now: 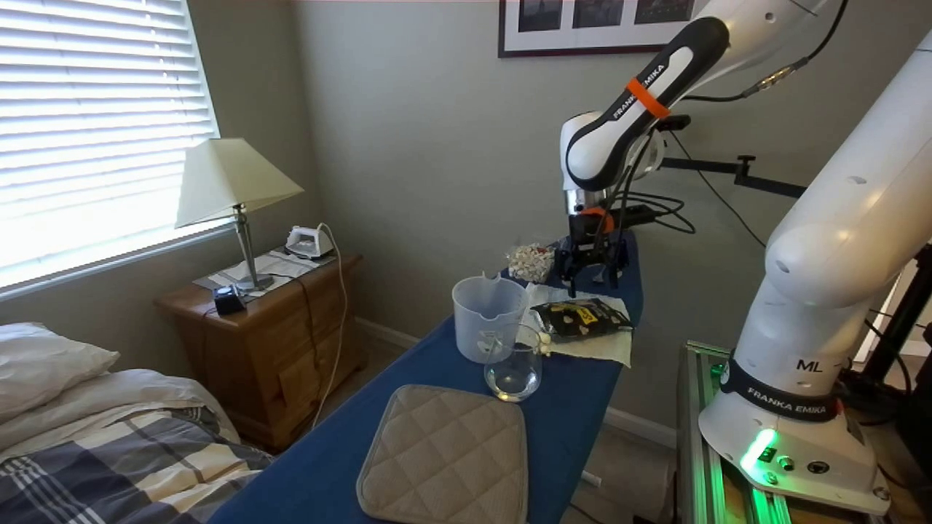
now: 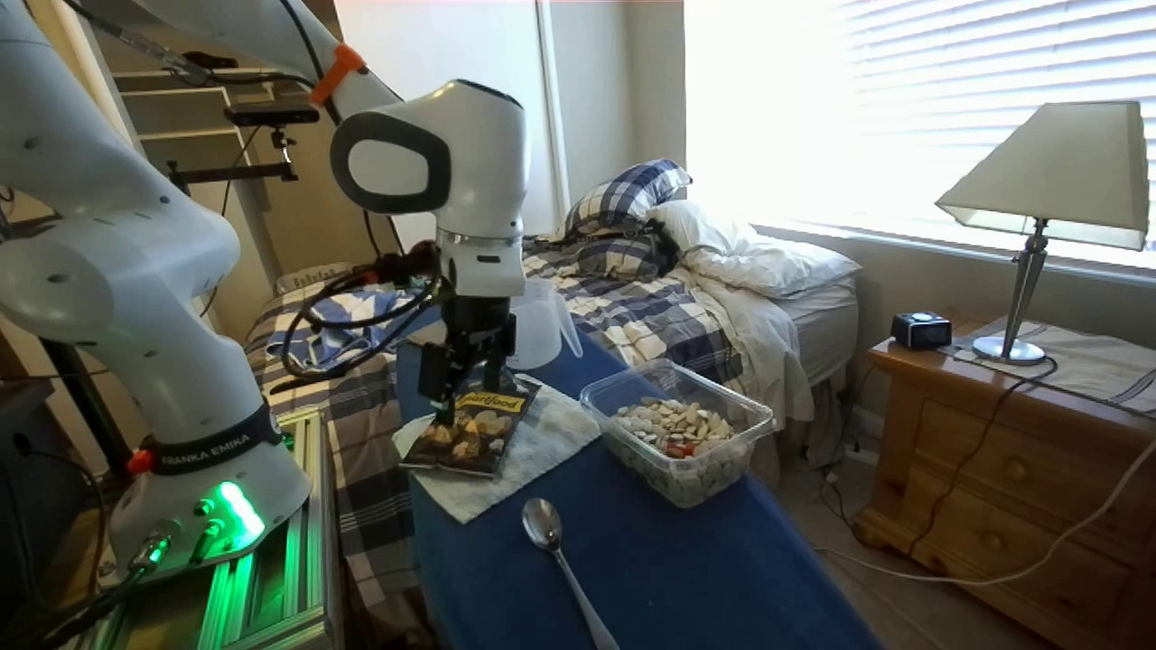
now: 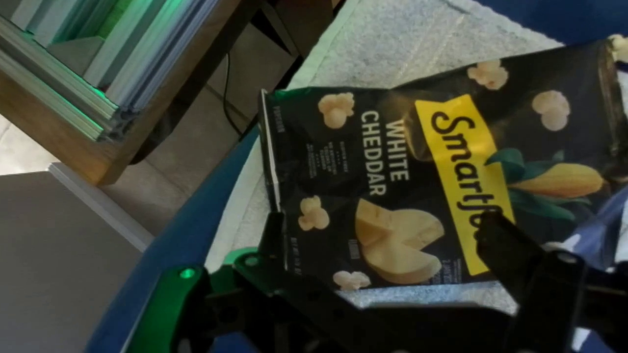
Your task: Empty the black packet into the lunchbox
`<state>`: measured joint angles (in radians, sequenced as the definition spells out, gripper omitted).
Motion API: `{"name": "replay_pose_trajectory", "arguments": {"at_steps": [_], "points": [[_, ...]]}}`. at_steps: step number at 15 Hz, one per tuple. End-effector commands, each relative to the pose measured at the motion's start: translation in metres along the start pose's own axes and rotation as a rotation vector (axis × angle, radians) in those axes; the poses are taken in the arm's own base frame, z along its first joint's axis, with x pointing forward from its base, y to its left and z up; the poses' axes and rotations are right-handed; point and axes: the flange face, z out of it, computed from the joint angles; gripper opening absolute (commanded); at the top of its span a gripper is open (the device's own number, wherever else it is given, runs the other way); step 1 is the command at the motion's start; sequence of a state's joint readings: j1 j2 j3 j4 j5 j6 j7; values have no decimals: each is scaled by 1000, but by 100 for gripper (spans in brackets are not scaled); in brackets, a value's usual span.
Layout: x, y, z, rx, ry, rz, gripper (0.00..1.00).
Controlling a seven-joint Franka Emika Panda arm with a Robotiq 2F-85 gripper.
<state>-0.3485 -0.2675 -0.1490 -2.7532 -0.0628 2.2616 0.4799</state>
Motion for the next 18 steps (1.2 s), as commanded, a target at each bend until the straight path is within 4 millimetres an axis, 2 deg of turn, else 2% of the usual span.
{"name": "replay_pose_trajectory", "arguments": {"at_steps": [1, 4, 6, 7, 9, 11, 13, 16, 18], "points": [[10, -8, 10, 70, 19, -20, 100], [12, -14, 16, 109, 23, -20, 100], [13, -16, 19, 123, 20, -20, 84], [14, -17, 21, 128, 18, -20, 66], [14, -18, 25, 134, 14, -23, 55], [15, -19, 28, 137, 13, -24, 53], [17, -18, 30, 140, 13, -25, 46], [18, -17, 33, 142, 14, -28, 19], [19, -16, 35, 142, 11, -28, 6]]}}
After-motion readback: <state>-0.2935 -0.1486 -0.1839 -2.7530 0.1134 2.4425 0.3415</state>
